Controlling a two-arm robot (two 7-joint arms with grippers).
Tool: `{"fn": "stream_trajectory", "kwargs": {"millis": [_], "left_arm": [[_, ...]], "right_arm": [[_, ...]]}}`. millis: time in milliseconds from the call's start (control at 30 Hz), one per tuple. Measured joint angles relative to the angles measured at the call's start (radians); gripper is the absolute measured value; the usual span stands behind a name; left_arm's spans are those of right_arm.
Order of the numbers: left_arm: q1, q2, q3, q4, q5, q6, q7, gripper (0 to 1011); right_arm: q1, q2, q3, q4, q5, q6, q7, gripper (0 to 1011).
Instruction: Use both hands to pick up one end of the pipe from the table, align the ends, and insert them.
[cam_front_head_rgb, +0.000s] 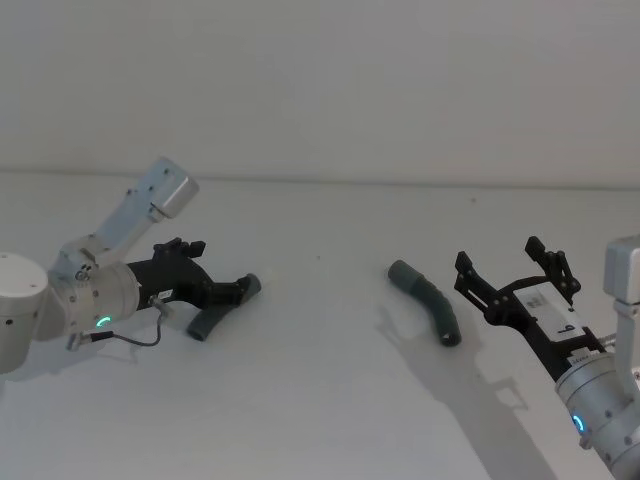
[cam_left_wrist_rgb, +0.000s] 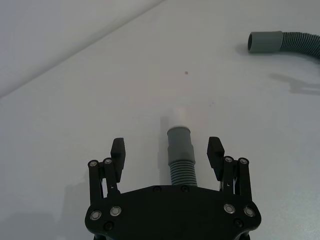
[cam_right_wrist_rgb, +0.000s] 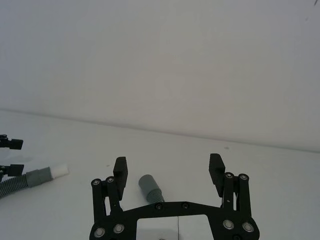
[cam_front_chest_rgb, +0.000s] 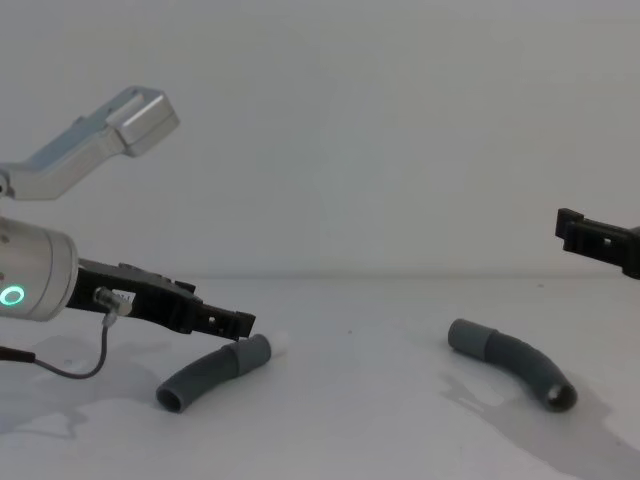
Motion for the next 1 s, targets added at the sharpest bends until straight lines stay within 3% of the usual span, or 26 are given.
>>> {"fn": "stream_trajectory", "kwargs": {"millis": [1000], "left_arm": [[-0.046, -0.035, 0.028, 0.089, 0.021, 0.026, -0.034, 1000]], "right_arm": [[0.000, 0.000, 0.000, 0.000, 0.000, 0.000, 0.000, 1001]]}}
